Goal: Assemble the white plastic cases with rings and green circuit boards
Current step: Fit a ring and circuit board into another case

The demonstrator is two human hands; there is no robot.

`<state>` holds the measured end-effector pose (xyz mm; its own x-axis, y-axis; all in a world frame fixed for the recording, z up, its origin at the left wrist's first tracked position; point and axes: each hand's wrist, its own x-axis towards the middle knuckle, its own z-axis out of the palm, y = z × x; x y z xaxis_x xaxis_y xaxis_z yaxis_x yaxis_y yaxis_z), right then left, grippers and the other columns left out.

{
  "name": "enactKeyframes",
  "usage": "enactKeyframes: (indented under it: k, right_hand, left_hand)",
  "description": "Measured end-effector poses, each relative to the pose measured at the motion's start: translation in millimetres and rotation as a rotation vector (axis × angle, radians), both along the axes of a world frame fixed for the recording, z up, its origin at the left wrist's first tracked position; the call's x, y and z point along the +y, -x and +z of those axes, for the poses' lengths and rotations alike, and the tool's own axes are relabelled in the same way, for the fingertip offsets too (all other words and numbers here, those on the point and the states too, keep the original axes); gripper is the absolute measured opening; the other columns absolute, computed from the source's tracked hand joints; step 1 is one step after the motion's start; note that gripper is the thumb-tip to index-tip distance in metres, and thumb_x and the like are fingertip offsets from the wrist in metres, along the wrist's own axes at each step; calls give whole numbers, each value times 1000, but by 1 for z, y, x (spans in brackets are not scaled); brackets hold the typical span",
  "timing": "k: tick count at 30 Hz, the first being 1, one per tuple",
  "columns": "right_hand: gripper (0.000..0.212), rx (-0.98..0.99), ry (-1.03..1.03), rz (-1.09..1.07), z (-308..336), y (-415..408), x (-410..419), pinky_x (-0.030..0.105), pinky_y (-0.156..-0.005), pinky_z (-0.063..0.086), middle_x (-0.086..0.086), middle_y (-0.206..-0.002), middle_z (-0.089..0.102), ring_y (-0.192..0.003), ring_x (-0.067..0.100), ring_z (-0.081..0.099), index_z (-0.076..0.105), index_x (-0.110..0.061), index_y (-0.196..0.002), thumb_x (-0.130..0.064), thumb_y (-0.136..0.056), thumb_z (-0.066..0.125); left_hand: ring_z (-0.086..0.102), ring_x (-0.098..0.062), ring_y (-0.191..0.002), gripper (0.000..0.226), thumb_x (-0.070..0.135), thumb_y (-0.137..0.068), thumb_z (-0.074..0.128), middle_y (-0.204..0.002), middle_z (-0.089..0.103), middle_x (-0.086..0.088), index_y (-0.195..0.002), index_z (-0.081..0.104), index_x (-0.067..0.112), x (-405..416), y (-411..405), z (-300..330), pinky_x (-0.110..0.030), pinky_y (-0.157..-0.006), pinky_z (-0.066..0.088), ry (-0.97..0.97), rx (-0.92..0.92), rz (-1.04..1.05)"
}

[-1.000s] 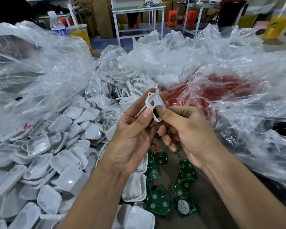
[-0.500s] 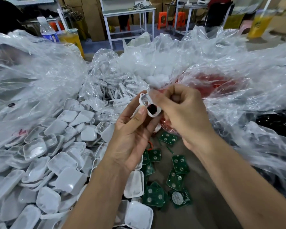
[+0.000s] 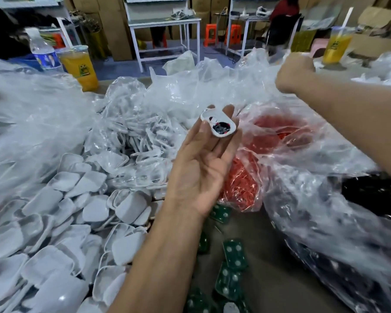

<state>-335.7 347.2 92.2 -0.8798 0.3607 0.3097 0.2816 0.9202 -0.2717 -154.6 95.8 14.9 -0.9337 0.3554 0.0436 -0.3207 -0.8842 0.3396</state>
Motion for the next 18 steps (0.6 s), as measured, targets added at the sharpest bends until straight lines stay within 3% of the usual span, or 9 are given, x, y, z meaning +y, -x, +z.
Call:
enactKeyframes:
  k: [2,5,11,18]
  right_hand:
    - [18,-190,-48,38,-13,6,7,40,-84,49,27,-97,58,-112,42,60,64,8,-97,4,-101,47]
    - [28,-356,-30,136,-35,25,4,44,-102,44,38,-130,59,-124,43,58,61,18,-122,10,-101,44]
    - [39,-206,-205,120,-48,34,-12,57,-106,45,39,-138,53,-128,56,52,52,14,-137,8,-102,37]
    - [32,-53,-249,-9,-44,18,-15,51,-96,52,31,-131,61,-122,50,58,64,4,-126,-7,-99,49]
  left_hand:
    - [65,-38,-124,68,7,-84,69,-135,65,-25,-147,44,2,-3,6,-6,-50,-104,53,-6,7,-1]
    - [64,-38,-126,72,7,-84,68,-138,63,-24,-150,41,3,-8,14,-18,-50,-106,52,-7,20,0]
    - [63,-37,-127,55,10,-93,61,-140,62,-23,-145,46,2,-14,17,-23,-49,-104,54,24,37,6]
    - [64,-37,-125,56,8,-95,59,-138,63,-24,-148,45,1,-15,10,-16,-50,-106,52,25,-3,39]
